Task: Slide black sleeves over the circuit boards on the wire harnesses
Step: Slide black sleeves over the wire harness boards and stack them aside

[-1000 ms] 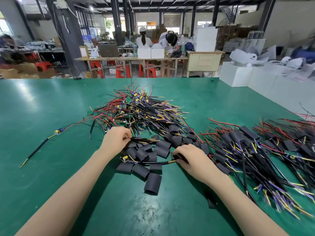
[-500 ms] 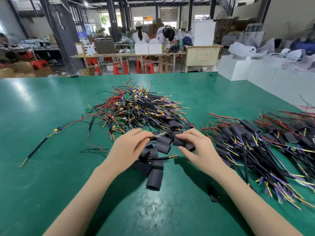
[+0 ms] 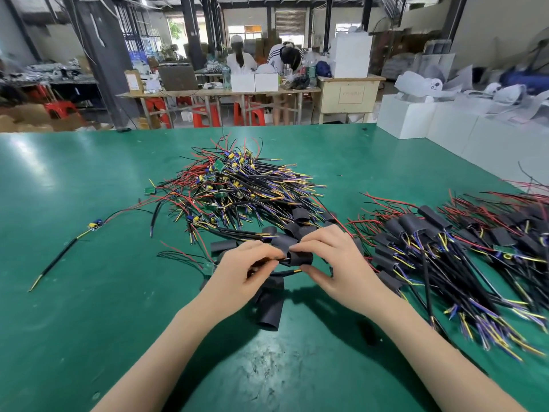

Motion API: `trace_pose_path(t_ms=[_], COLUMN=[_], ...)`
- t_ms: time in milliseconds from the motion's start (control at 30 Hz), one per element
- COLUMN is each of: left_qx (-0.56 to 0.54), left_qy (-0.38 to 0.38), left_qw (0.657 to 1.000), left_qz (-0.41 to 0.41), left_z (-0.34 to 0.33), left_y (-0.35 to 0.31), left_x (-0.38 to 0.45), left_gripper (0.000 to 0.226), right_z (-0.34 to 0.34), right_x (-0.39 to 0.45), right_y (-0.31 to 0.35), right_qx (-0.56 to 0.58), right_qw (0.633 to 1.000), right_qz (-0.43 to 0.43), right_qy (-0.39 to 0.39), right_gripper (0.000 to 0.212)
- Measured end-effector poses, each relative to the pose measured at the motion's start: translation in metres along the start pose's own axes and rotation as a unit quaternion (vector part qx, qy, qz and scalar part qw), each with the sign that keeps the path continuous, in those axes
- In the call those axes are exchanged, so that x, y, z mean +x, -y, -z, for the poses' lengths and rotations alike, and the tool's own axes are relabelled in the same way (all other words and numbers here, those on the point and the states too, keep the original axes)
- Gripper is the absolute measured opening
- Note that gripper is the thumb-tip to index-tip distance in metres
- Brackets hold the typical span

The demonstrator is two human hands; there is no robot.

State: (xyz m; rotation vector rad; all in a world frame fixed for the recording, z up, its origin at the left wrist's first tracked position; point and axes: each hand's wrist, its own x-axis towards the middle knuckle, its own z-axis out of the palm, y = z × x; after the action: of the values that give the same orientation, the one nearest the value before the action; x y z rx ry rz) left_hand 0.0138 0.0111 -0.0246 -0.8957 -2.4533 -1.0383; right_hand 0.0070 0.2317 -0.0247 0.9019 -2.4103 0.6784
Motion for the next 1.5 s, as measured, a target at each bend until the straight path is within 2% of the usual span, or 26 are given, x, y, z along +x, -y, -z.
trace_pose_path(t_ms=[133, 233, 367, 433, 600, 800, 933, 1200, 1300, 1500], left_qx=[0.024, 0.094, 0.122, 0.121, 0.092, -0.039, -0.104, -0.234, -0.256, -0.271], left_qy=[0.068, 0.079, 0.132, 0.143, 0.084, 0.046, 0.012, 0.002, -0.002, -0.008], left_qw=[0.997, 0.991, 0.973, 0.97, 0.985, 0.994, 0.991, 0.968, 0.962, 0.957], left_qz=[0.023, 0.057, 0.147, 0.155, 0.118, 0.089, 0.085, 0.096, 0.1, 0.104], left_z=[0.014, 0.045, 0.072, 0.072, 0.069, 0.06, 0.045, 0.014, 0.013, 0.013], left_y=[0.006, 0.025, 0.046, 0.051, 0.047, 0.034, 0.021, 0.004, 0.005, 0.004], left_x=[0.001, -0.003, -0.02, -0.023, -0.019, -0.015, -0.011, -0.007, -0.006, -0.006], left_gripper=[0.036, 0.048, 0.037, 0.034, 0.028, 0.018, 0.019, 0.021, 0.015, 0.019], right_z=[-0.001, -0.002, -0.003, -0.004, -0.003, -0.001, -0.001, 0.002, 0.004, 0.004], right_x=[-0.002, -0.004, -0.002, -0.001, -0.003, -0.003, -0.002, -0.001, -0.001, -0.002], right_y=[0.001, 0.0, 0.002, 0.003, 0.004, 0.005, 0.01, 0.019, 0.019, 0.017], right_qx=[-0.051, -0.055, -0.054, -0.053, -0.05, -0.018, 0.014, 0.061, 0.06, 0.048], right_qw=[0.999, 0.998, 0.997, 0.997, 0.996, 0.998, 1.0, 0.998, 0.997, 0.999], right_qz=[0.001, -0.008, -0.019, -0.026, -0.033, -0.035, -0.014, -0.014, -0.021, -0.019], right_qy=[0.009, 0.032, 0.043, 0.047, 0.059, 0.049, 0.021, -0.032, -0.031, -0.006], right_gripper=[0.031, 0.03, 0.031, 0.03, 0.031, 0.031, 0.029, 0.031, 0.032, 0.031])
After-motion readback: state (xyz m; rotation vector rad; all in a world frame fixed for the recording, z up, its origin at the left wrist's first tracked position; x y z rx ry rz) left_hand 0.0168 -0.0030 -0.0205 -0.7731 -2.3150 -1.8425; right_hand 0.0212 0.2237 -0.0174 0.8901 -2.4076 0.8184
